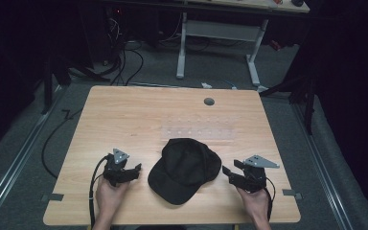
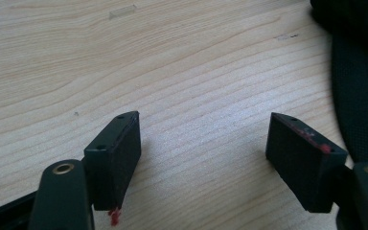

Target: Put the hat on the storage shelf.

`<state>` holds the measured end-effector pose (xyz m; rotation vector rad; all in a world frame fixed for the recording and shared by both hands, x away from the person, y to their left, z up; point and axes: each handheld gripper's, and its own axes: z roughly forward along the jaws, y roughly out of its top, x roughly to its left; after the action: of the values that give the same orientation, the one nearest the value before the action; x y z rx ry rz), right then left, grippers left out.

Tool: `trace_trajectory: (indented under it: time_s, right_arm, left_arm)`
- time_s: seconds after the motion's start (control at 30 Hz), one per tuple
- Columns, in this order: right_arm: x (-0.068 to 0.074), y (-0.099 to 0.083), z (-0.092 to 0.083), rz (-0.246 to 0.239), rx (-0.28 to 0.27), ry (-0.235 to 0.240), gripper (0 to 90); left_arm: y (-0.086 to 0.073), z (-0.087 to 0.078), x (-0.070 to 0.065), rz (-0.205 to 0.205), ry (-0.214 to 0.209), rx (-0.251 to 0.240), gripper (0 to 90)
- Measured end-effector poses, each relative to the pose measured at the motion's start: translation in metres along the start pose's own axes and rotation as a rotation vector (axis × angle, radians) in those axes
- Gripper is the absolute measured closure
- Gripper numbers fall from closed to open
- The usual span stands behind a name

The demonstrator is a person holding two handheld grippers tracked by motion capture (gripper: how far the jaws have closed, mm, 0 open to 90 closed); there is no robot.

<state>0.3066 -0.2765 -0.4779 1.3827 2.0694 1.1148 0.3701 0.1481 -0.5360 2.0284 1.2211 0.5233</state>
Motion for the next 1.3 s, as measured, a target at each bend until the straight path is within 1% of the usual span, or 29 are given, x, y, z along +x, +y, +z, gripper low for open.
trace_trajectory:
  time_s: [0.13, 0.2, 0.23, 0.27, 0.4, 0.47, 0.67, 0.73, 0.8, 0.9, 1.1, 1.17, 1.3]
  right_arm:
    - [0.009, 0.008, 0.002, -0.019, -0.016, 0.027, 40.4]
    - [0.015, 0.014, 0.005, -0.017, -0.022, 0.040, 39.2]
    - [0.015, 0.014, 0.005, -0.017, -0.022, 0.040, 39.2]
    - [0.018, 0.018, 0.007, -0.023, -0.026, 0.051, 38.4]
    - [0.022, 0.024, 0.011, -0.029, -0.027, 0.054, 37.4]
    - [0.025, 0.030, 0.015, -0.028, -0.024, 0.059, 35.1]
    - [0.029, 0.040, 0.026, -0.036, -0.007, 0.076, 32.5]
    - [0.030, 0.043, 0.031, -0.040, 0.002, 0.077, 32.1]
    - [0.032, 0.047, 0.037, -0.032, 0.009, 0.076, 32.1]
    - [0.032, 0.049, 0.040, -0.031, 0.012, 0.074, 32.3]
    - [0.033, 0.053, 0.050, -0.020, 0.028, 0.074, 33.8]
    - [0.032, 0.053, 0.055, -0.018, 0.043, 0.072, 35.6]
    - [0.031, 0.053, 0.058, -0.006, 0.053, 0.075, 38.5]
  left_arm:
    - [0.000, 0.000, 0.000, 0.001, 0.000, 0.000, 28.1]
    - [0.000, 0.000, 0.000, 0.001, 0.000, 0.000, 28.1]
    - [0.000, 0.000, 0.000, 0.001, 0.000, 0.000, 28.1]
    - [0.000, 0.000, 0.000, 0.001, 0.000, 0.000, 28.1]
    - [0.000, 0.000, 0.000, 0.001, 0.000, 0.000, 28.1]
    - [0.000, 0.000, 0.000, 0.001, -0.001, 0.000, 28.1]
    - [0.000, 0.000, 0.000, 0.000, 0.000, 0.000, 28.1]
    - [0.000, 0.000, 0.000, 0.000, -0.001, 0.000, 28.1]
    - [0.000, 0.000, 0.000, 0.000, 0.000, -0.001, 28.1]
    - [0.000, 0.000, 0.000, 0.001, 0.000, 0.000, 28.0]
    - [0.000, 0.000, 0.000, 0.000, 0.000, -0.001, 28.0]
    - [0.000, 0.000, 0.000, 0.001, 0.000, -0.001, 28.0]
    - [0.000, 0.000, 0.000, 0.000, 0.000, -0.001, 28.0]
